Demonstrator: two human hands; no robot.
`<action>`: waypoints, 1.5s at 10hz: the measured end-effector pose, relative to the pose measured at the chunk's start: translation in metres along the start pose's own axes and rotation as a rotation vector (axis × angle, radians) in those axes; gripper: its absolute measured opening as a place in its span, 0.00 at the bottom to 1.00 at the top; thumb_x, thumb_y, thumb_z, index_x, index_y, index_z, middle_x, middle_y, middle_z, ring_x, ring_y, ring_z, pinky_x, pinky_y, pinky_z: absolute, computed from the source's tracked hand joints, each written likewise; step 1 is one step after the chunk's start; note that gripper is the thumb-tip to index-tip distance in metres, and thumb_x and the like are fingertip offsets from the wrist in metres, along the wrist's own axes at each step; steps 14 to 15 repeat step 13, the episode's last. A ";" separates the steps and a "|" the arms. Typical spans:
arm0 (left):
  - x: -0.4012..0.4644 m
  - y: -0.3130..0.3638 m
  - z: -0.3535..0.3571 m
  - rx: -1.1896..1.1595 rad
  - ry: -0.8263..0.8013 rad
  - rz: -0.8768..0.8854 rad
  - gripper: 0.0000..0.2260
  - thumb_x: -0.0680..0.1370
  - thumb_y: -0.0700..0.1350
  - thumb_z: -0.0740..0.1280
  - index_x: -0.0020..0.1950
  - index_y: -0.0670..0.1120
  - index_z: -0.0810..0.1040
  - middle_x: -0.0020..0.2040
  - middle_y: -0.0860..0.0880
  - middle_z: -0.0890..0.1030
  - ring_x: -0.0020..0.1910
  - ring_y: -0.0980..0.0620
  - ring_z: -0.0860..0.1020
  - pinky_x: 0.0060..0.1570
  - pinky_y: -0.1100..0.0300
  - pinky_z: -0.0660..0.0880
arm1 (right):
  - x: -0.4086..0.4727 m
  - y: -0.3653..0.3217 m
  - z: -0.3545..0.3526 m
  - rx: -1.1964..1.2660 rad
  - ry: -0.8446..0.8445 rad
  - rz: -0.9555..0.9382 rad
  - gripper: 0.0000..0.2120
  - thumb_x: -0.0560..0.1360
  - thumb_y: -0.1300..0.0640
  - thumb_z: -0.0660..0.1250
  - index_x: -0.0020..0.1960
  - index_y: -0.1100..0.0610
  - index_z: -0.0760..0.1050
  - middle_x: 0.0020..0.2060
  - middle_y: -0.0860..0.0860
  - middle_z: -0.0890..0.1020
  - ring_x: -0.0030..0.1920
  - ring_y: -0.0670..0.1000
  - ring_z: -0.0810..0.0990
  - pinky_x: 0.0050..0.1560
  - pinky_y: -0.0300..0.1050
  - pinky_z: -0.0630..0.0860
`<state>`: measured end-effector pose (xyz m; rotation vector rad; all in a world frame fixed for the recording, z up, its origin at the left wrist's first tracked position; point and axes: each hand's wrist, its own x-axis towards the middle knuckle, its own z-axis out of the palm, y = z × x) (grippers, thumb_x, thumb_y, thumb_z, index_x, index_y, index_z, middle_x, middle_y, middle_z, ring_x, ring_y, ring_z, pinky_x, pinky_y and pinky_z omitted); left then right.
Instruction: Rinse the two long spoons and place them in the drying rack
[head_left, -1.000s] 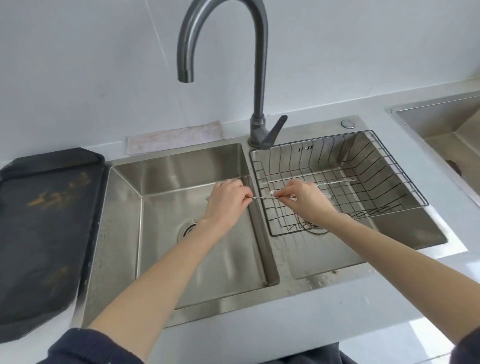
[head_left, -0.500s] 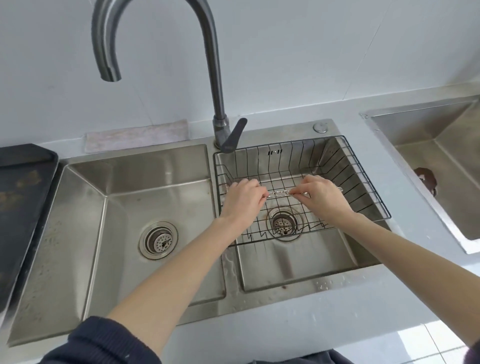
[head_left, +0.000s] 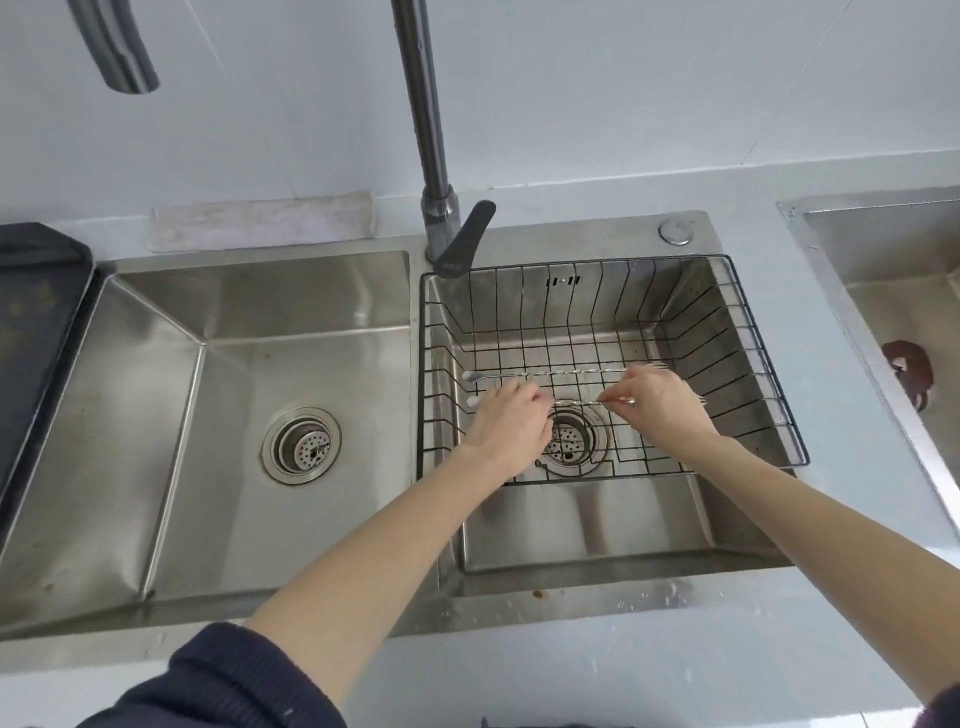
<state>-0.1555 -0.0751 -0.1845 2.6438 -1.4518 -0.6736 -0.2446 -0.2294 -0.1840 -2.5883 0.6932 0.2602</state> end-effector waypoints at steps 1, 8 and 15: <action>0.004 -0.001 0.009 0.000 -0.106 -0.035 0.20 0.80 0.48 0.53 0.71 0.43 0.65 0.69 0.44 0.69 0.68 0.44 0.65 0.67 0.48 0.63 | 0.010 0.002 0.009 -0.026 -0.057 -0.003 0.10 0.75 0.56 0.65 0.54 0.55 0.82 0.49 0.57 0.80 0.54 0.59 0.77 0.50 0.50 0.74; 0.008 -0.007 0.017 -0.036 -0.269 -0.117 0.22 0.80 0.52 0.51 0.72 0.44 0.62 0.71 0.44 0.66 0.70 0.44 0.62 0.68 0.47 0.61 | 0.022 -0.004 0.028 -0.080 -0.146 0.049 0.08 0.75 0.60 0.62 0.50 0.57 0.79 0.53 0.55 0.78 0.55 0.60 0.77 0.50 0.51 0.74; 0.001 -0.010 0.000 -0.071 -0.220 -0.153 0.22 0.80 0.51 0.51 0.71 0.42 0.65 0.71 0.43 0.68 0.69 0.43 0.67 0.66 0.48 0.65 | 0.017 -0.017 0.009 -0.134 -0.152 0.052 0.12 0.76 0.54 0.59 0.56 0.52 0.77 0.57 0.53 0.81 0.57 0.58 0.77 0.54 0.50 0.74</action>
